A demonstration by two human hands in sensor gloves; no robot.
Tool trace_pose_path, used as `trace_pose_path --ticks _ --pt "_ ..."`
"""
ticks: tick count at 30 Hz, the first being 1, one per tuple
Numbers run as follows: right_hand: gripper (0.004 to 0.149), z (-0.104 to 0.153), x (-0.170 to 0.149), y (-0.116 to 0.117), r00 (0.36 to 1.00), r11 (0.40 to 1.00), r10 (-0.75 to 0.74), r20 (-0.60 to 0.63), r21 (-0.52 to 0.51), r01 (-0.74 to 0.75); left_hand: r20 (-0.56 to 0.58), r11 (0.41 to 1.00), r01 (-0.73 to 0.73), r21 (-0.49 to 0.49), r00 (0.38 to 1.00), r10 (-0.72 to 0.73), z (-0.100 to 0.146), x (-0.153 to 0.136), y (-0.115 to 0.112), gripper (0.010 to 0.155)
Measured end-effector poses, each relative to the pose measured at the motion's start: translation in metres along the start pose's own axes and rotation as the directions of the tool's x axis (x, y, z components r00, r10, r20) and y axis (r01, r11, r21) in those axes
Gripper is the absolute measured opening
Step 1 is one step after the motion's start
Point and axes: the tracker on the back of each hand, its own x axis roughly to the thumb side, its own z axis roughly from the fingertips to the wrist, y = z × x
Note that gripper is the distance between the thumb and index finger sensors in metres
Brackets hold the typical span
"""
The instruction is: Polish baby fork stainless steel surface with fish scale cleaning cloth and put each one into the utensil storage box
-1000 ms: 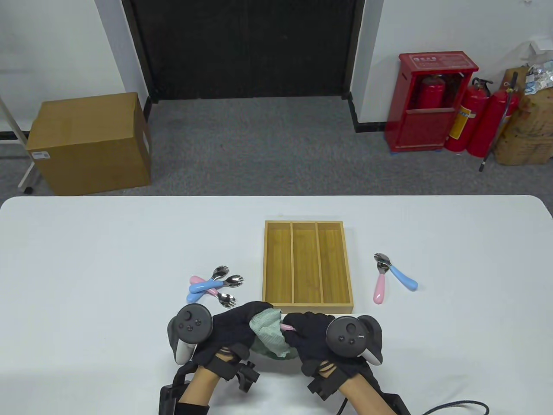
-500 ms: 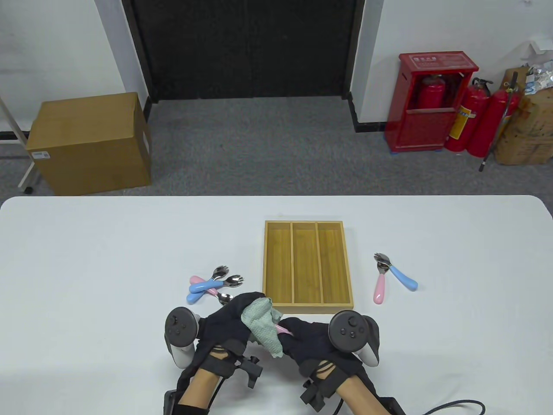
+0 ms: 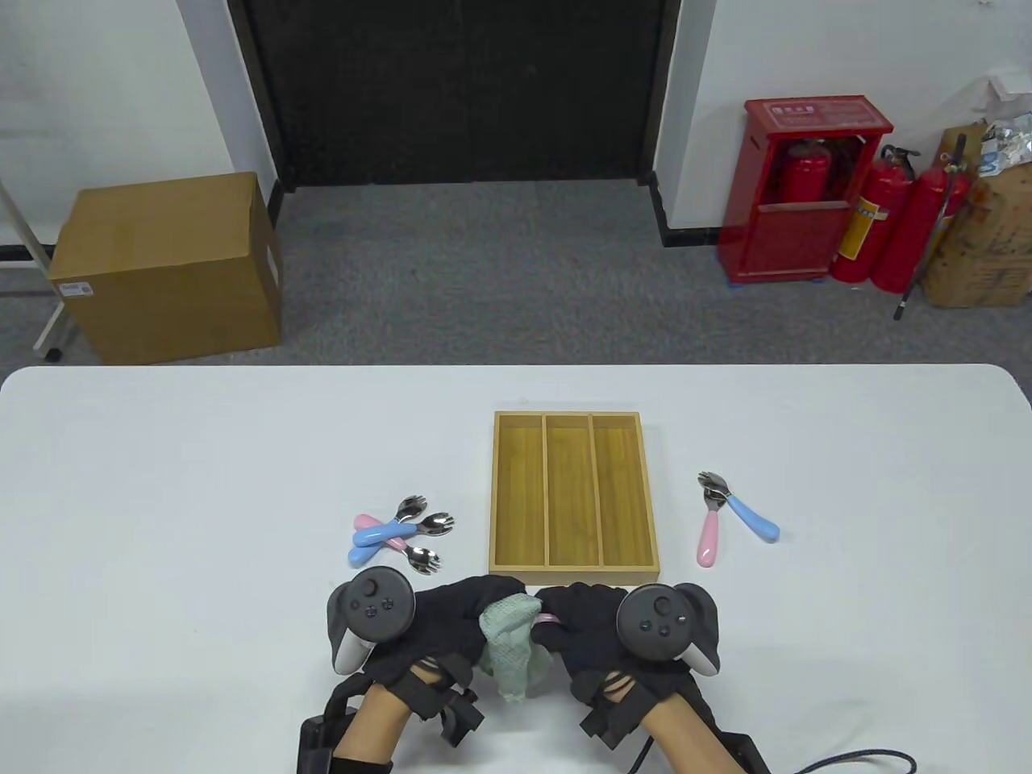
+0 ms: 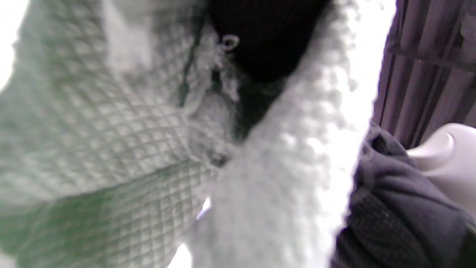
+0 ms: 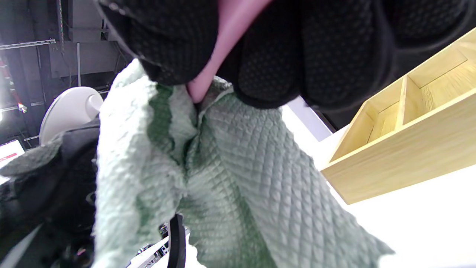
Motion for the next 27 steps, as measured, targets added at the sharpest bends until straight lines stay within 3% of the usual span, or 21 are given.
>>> trace_pose_path --ticks 7,17,27 --pt "0.045 -0.001 0.001 0.001 1.000 1.000 0.008 -0.018 -0.024 -0.009 -0.044 0.994 0.030 0.101 0.999 -0.026 -0.003 -0.001 0.007 0.046" --pt "0.050 -0.002 -0.002 0.006 0.999 0.999 0.020 -0.044 0.028 -0.018 -0.133 0.972 0.106 0.208 0.988 -0.079 0.000 -0.013 0.018 0.045" --pt "0.050 -0.003 -0.010 0.007 0.997 0.999 0.000 -0.076 0.041 0.003 -0.192 0.946 0.197 0.259 0.970 -0.150 0.001 -0.015 0.020 0.044"
